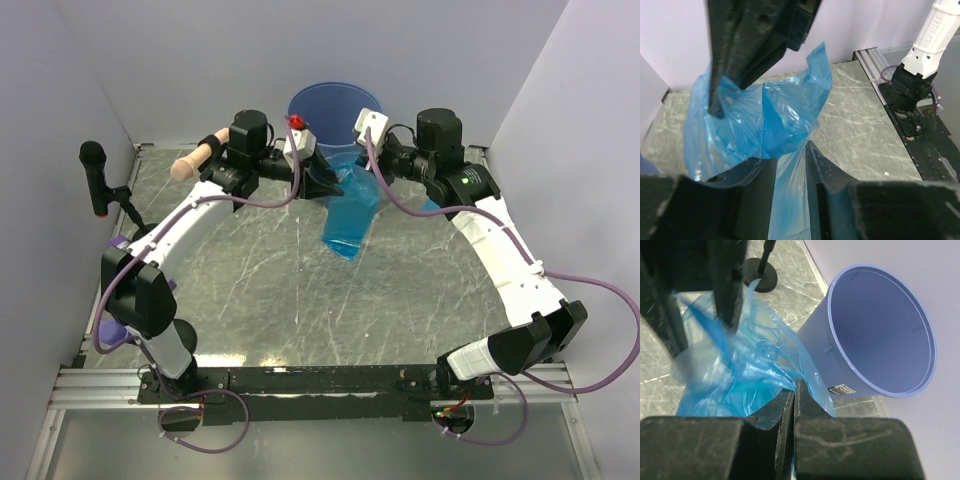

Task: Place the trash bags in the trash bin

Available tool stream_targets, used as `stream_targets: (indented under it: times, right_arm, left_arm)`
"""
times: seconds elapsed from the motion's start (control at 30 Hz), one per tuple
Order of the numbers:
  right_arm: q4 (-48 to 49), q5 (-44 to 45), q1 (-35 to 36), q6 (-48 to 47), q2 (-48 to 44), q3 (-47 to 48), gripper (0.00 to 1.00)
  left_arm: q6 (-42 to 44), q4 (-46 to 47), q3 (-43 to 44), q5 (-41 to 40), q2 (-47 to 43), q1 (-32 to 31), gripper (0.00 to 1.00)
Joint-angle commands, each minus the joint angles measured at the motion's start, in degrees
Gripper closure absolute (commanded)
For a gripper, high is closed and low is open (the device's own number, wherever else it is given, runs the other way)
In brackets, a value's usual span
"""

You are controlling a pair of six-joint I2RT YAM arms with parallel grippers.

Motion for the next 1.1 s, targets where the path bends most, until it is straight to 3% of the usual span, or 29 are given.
stream_targets:
  times: [0.0,0.17,0.27,0.33,0.4,0.6,0.7,0.93,1.07]
  right_arm:
    - [3.3,0.5,0.1,2.3,-0.6,0.2,1.00]
    - [3.9,0.7,0.1,4.4,-0.5,0.2,1.00]
    - [4.1,0.6,0.1,4.7,-0.7,0.0,1.00]
    - [3.9,0.5,0.1,4.6,-0.8,-0.4,1.00]
    - [3.1,0.1,0.1,3.8,-1.1,-1.0,1.00]
    - [2.1,-1.0,-3.9,5.7,-2.8,-4.4,1.00]
    - [1.8,-1.7,-7.1,6.6,-3.8,-5.5,1.00]
    - [2.1,-5.5,-10.1,8.0,-7.2,-6.7,1.00]
    - [0.3,-8.0,-10.9,6.7,-9.2,-7.8,1.00]
  left_arm:
    - [-0.6,11.7,-4.1,0.5,-4.5,-1.5,0.67]
    - [2.1,17.9,-10.2,-5.1,-8.1,-3.6,0.65]
    - [9.7,15.1,-11.7,-9.4,-9.8,-5.6,0.67]
    - [11.7,14.1,-11.7,-10.3,-10.2,-6.1,0.78]
    - [10.9,14.1,-10.9,-10.3,-10.4,-6.1,0.96]
    - [-0.1,10.4,-3.3,-3.2,-8.9,-2.3,0.99]
    - [1.6,0.7,0.9,1.0,-8.0,0.7,0.99]
    - [25.3,-31.5,9.4,1.2,-5.0,5.7,1.00]
    - [30.1,-37.0,9.8,-0.2,-5.2,6.5,1.00]
